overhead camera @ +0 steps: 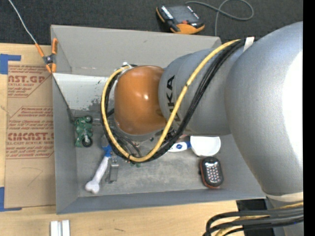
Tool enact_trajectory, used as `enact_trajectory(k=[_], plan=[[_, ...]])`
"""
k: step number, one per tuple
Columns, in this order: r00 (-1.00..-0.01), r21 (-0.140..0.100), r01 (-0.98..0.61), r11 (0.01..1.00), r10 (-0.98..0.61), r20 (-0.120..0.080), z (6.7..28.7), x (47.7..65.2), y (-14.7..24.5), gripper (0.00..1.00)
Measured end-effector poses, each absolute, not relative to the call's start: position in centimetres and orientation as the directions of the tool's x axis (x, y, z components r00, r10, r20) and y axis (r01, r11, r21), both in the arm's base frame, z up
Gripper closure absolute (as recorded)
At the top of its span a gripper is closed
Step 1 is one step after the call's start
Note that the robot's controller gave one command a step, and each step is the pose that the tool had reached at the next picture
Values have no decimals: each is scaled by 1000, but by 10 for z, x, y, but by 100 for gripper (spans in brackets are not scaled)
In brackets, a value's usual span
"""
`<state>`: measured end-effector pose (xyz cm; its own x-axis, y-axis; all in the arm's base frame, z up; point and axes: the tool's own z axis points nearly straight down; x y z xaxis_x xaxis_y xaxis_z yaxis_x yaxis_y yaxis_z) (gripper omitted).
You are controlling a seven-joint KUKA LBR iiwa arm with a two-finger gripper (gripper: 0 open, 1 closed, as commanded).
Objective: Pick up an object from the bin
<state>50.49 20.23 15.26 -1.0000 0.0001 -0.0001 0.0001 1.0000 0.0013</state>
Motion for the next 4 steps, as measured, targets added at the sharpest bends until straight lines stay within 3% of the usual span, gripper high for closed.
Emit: enact_trajectory(k=[1, 2, 3, 4], plan=[[-999, 4, -34, 999, -34, -3, 142, 517, 240, 0], [-1000, 3, -31, 1000, -31, -1, 142, 517, 238, 100], [-1000, 3, 18, 1000, 18, -10, 188, 562, 179, 100], [-1000, 2, -2, 1000, -2, -8, 138, 558, 166, 100]])
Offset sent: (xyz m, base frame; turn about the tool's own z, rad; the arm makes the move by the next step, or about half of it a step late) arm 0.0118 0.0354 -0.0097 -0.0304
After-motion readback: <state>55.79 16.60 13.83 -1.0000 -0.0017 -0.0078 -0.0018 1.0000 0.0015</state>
